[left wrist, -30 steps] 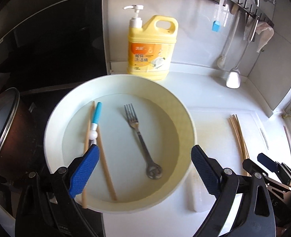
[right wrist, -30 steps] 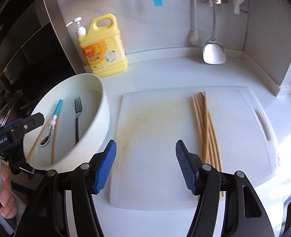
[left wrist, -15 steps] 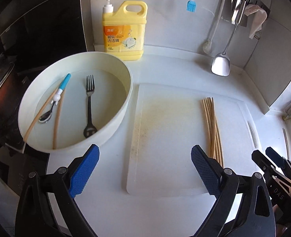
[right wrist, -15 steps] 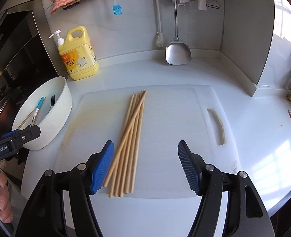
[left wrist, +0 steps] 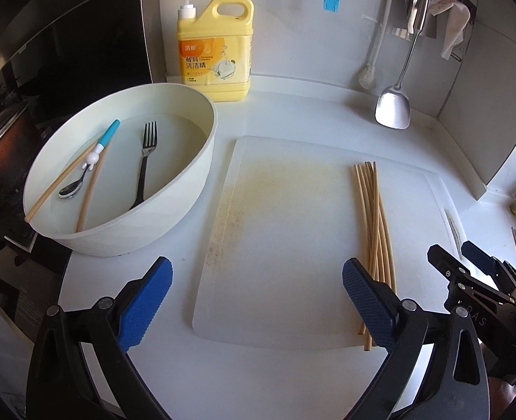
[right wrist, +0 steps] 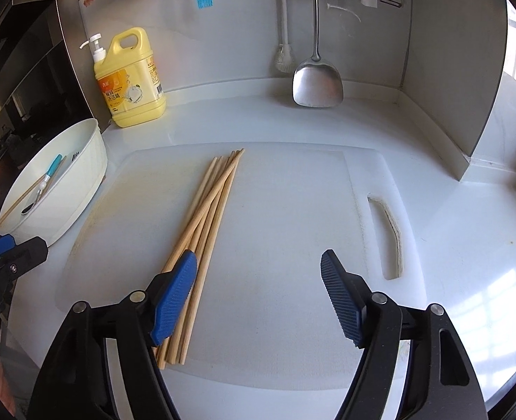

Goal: Organize utensils

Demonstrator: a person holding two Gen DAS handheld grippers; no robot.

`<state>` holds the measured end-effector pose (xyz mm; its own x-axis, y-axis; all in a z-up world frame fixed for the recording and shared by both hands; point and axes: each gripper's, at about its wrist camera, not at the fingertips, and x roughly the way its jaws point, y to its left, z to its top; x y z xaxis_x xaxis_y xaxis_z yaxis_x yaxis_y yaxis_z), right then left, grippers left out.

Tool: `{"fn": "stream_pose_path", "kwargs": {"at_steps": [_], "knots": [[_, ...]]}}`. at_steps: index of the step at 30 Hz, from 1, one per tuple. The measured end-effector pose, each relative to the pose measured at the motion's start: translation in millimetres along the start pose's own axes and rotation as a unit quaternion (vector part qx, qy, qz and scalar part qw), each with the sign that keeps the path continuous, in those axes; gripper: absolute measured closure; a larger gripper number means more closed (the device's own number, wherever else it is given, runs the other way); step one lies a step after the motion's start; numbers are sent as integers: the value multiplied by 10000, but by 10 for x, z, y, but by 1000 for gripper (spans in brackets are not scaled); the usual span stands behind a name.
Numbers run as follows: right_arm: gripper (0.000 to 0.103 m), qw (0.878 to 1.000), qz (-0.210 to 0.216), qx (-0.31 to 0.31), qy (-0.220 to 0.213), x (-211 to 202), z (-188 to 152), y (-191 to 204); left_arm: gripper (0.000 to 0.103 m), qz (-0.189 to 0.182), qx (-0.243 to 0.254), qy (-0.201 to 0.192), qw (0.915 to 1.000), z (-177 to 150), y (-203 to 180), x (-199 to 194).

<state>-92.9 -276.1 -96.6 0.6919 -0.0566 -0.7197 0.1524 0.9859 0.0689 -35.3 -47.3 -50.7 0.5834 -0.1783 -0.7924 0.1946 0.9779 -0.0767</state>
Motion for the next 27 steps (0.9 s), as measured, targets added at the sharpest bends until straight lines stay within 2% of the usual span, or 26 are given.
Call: {"fn": "stream_pose_path", "kwargs": {"at_steps": [9,27], "knots": [[33,9999,-106,-112,-58,401,5,149,7,-79,-32,-282,9996,-122,1,282],[33,9984,-430,-367,52,509,7,261,7,-111,-46,-138,9998,-129,8,432]]}}
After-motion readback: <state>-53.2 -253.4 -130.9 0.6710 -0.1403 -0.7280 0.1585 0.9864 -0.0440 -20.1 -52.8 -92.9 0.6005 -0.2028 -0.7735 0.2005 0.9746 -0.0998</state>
